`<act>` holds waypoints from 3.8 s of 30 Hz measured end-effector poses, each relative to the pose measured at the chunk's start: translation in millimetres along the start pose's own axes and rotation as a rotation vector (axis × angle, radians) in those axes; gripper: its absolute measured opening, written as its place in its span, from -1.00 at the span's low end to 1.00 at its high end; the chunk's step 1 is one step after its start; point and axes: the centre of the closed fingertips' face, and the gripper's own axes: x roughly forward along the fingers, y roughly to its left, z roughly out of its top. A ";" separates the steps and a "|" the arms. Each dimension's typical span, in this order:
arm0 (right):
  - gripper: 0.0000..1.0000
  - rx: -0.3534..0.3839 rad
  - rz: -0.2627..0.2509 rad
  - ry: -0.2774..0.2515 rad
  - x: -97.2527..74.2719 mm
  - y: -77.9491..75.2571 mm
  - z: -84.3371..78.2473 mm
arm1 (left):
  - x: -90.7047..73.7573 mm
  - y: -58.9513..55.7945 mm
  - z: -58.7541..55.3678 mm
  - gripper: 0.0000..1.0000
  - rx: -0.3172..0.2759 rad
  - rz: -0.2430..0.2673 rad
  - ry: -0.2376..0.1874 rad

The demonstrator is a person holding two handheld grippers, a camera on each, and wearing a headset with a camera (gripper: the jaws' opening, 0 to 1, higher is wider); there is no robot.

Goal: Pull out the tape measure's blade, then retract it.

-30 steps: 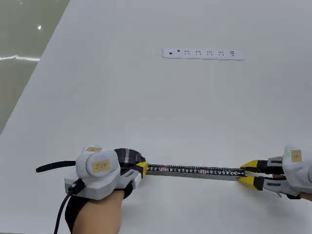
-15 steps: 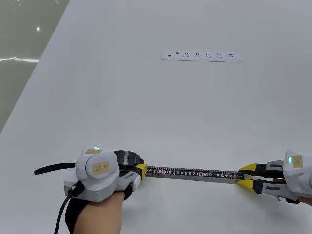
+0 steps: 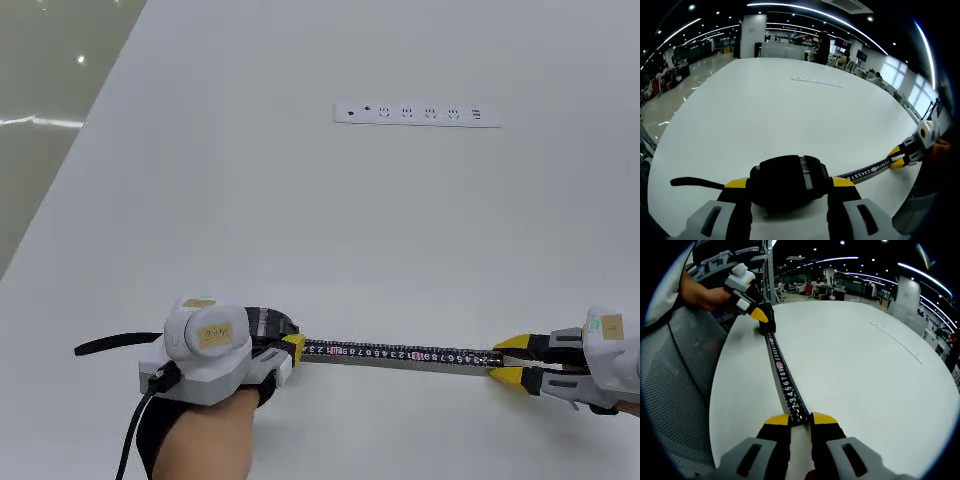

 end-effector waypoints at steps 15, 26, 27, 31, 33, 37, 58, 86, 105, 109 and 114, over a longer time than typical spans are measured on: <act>-0.75 0.008 0.016 -0.068 19.4 4.9 30.3 | 0.6 0.2 -0.2 0.14 -0.028 -0.004 0.004; -0.76 0.021 0.067 -0.113 38.0 19.1 53.8 | -0.9 1.3 0.4 0.14 -0.040 -0.015 0.004; -0.76 0.022 0.070 -0.115 39.3 19.7 55.5 | -1.0 1.2 0.5 0.14 -0.037 -0.017 0.004; -0.76 0.035 0.083 -0.135 44.6 22.6 64.5 | -1.2 1.3 0.1 0.14 -0.047 -0.023 0.009; -0.76 0.031 0.093 -0.134 48.2 26.0 66.6 | -1.5 1.7 0.3 0.13 -0.050 -0.027 0.008; -0.76 0.030 0.106 -0.140 51.9 29.3 72.2 | -1.3 1.8 0.5 0.13 -0.054 -0.030 0.010; -0.77 0.071 0.172 -0.179 87.3 46.2 100.9 | -2.1 2.9 1.0 0.13 -0.089 -0.053 0.012; -0.77 0.079 0.188 -0.177 100.3 53.4 107.3 | -1.5 1.1 0.4 0.14 -0.085 -0.057 0.011; -0.77 0.091 0.175 -0.171 103.9 55.9 101.9 | 0.6 -0.9 -0.7 0.18 -0.037 -0.021 0.018; -0.77 0.083 0.176 -0.171 104.0 55.9 102.1 | 0.8 -0.4 -0.6 0.17 -0.029 -0.010 0.026; -0.77 0.081 0.181 -0.181 107.3 58.5 106.1 | 0.8 -0.4 -1.5 0.14 -0.019 -0.007 0.041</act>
